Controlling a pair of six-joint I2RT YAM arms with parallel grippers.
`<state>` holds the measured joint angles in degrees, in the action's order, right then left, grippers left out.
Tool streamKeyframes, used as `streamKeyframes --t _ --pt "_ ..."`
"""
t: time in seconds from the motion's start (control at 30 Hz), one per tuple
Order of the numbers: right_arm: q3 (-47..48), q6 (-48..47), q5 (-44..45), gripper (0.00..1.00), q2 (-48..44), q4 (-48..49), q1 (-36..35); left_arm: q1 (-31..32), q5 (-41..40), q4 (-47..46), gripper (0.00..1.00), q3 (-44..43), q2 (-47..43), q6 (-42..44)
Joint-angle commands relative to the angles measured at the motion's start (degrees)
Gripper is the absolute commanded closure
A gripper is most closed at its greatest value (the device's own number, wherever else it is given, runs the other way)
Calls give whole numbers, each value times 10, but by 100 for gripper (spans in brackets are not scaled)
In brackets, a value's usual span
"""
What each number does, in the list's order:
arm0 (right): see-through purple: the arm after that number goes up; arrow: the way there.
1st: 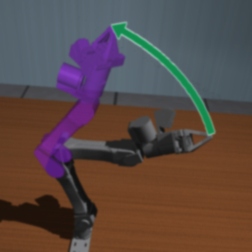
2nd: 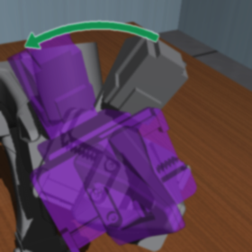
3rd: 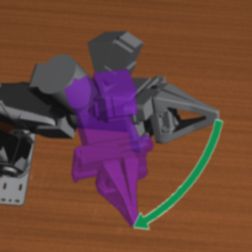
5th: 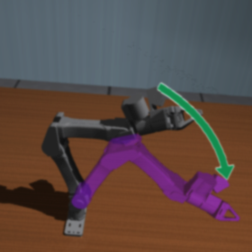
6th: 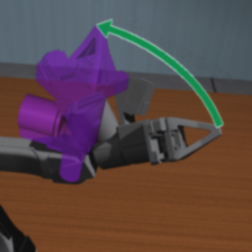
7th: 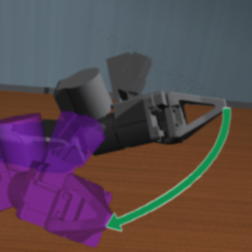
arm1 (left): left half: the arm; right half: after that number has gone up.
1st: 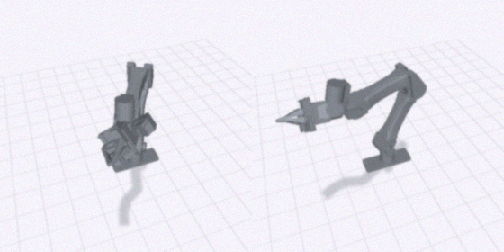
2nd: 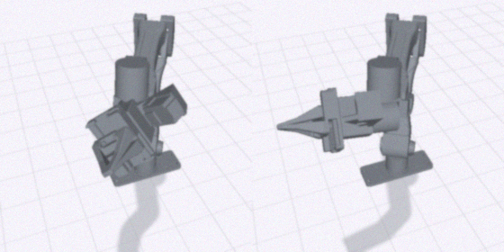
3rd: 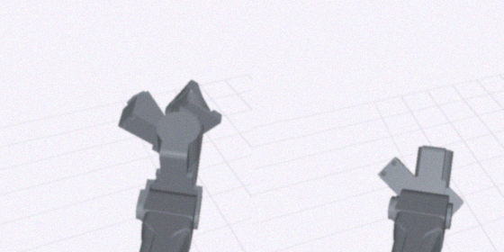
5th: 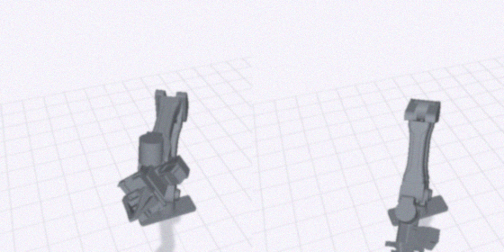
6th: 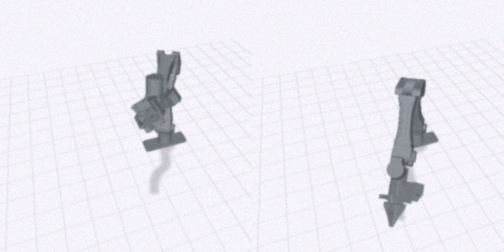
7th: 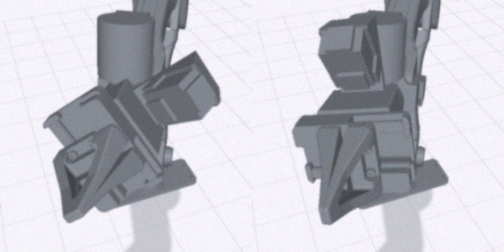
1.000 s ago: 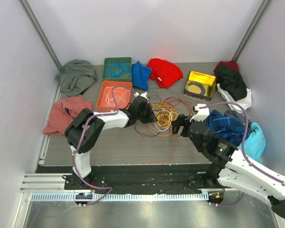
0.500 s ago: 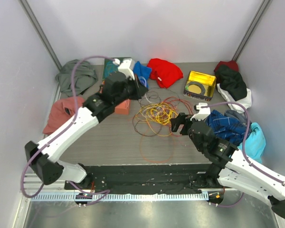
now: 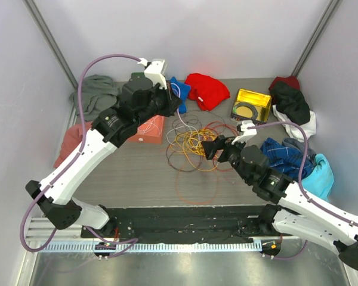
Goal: Untangle the cables
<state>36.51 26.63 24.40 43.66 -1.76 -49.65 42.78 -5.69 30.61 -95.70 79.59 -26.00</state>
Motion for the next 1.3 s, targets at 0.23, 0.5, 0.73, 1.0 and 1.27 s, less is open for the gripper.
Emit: streamKeyframes --t 0.23,0.5,0.73,1.0,1.27 --pt "56 -68 -61 16 83 162 0 25 -9 23 100 -40 23 14" --pt "63 -82 -29 21 120 195 -1 38 -13 28 100 -43 30 14" --pt "96 -79 22 58 179 188 3 44 -14 27 100 -39 30 10" --pt "126 -90 42 99 147 146 4 45 -25 1 79 32 -2 -12" --pt "224 -118 78 99 77 -16 4 45 -69 -6 0 137 -6 -37"
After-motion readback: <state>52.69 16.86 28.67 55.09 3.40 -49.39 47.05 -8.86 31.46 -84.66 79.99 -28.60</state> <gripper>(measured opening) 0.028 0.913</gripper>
